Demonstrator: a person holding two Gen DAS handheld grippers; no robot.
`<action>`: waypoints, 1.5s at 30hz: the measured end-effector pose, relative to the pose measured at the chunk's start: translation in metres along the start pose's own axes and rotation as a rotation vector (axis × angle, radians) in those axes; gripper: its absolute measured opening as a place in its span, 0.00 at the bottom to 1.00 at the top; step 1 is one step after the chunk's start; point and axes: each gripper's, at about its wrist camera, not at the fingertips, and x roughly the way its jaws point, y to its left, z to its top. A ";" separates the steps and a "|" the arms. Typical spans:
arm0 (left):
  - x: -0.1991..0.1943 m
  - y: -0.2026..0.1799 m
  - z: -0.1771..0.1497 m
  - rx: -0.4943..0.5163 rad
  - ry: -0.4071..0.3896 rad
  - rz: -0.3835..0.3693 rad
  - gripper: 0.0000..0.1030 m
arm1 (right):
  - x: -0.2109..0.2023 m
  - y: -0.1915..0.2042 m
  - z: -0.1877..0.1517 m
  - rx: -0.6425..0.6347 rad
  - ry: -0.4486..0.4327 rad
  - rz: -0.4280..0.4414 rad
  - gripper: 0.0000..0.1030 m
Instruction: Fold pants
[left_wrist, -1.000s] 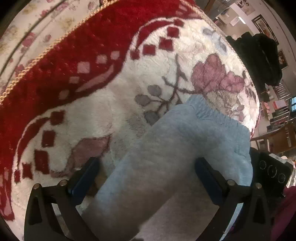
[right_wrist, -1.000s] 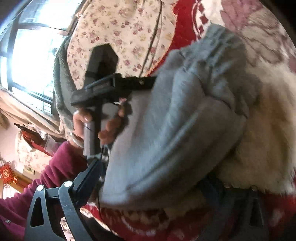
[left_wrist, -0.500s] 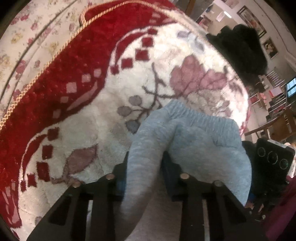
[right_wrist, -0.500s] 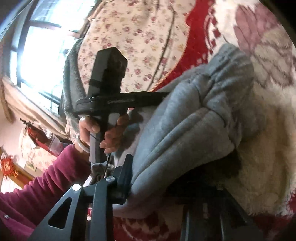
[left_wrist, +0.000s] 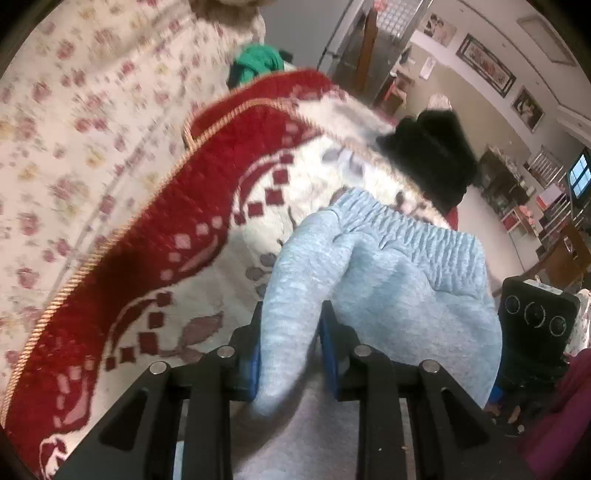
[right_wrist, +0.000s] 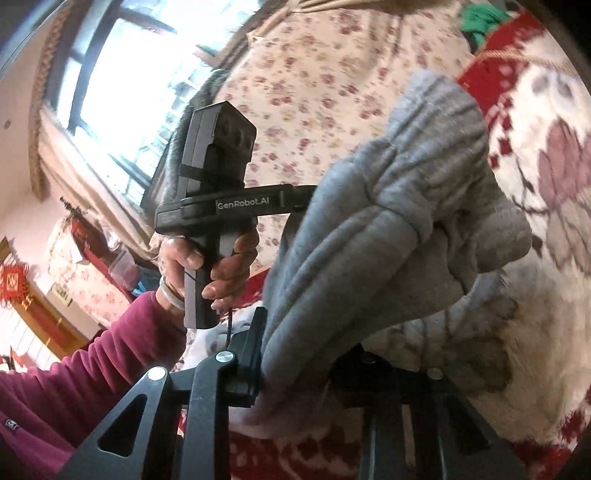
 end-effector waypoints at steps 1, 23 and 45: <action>-0.014 0.001 -0.002 -0.006 -0.026 0.000 0.25 | 0.001 0.006 0.002 -0.020 0.001 0.002 0.30; -0.243 0.059 -0.205 -0.333 -0.395 0.203 0.19 | 0.117 0.185 -0.036 -0.553 0.264 0.130 0.30; -0.315 0.010 -0.318 -0.554 -0.593 0.416 0.79 | 0.153 0.193 -0.063 -0.501 0.418 0.183 0.63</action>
